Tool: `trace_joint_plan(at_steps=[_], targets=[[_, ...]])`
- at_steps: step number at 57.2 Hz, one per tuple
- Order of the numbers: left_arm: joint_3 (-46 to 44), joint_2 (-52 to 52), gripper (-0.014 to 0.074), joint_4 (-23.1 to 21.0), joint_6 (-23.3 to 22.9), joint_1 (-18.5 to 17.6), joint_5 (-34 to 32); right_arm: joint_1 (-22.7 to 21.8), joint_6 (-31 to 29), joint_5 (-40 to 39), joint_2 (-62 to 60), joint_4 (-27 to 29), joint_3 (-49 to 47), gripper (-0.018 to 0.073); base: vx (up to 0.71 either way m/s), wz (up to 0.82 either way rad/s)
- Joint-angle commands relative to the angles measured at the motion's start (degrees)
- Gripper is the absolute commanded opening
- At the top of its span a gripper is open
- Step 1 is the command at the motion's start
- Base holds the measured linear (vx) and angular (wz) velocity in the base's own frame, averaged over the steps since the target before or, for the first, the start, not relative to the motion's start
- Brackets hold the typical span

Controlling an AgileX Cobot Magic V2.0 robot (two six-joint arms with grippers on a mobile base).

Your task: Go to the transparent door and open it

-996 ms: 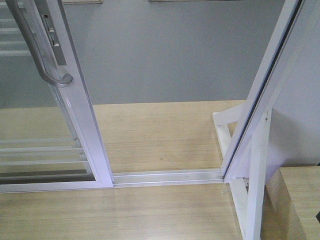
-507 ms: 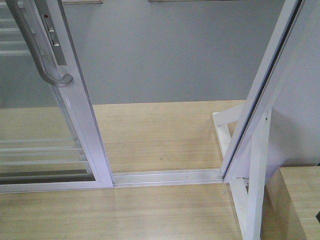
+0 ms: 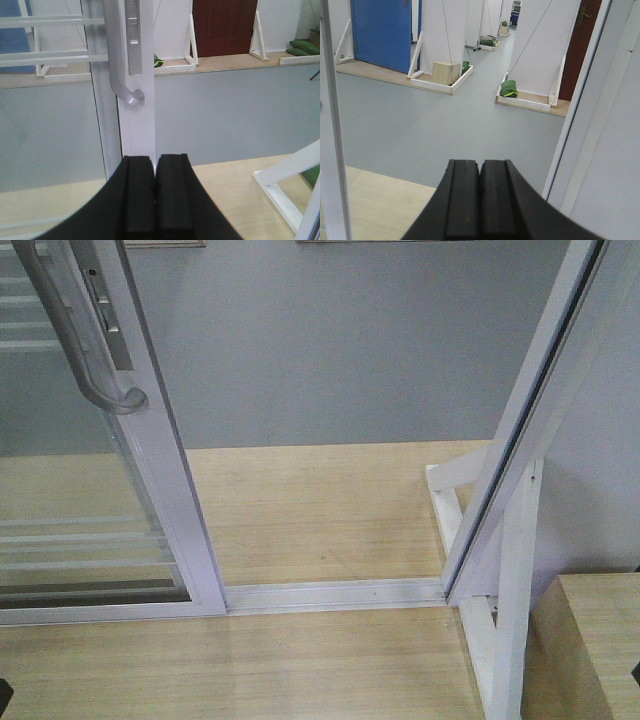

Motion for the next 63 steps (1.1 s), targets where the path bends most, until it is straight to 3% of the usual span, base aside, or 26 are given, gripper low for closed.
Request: trace_joint_plan(at_steps=[1,48,56,63], targets=[[0.7,-0.9,-0.0006,-0.1,-0.4,-0.3,-4.7,-0.1,0.0,-4.5,0.6,0.0,-1.6,-0.0006,0.00,0.00],[0.7,-0.8,-0.0006,-0.1,-0.4,-0.3,-4.7,-0.1,0.0,-5.2,-0.1,-0.8,-1.1,-0.0006,0.00,0.00],[0.7,-0.8,-0.0006,-0.1,-0.4,-0.3,-4.7,-0.2,0.0,-13.0,-6.0,-0.5,7.8,-0.0006,0.00,0.00],[0.7,-0.8,-0.0006,-0.1,-0.4,-0.3,-4.7,-0.2,0.0,-14.3,-8.9,-0.4,15.5,-0.0006,0.00,0.00]])
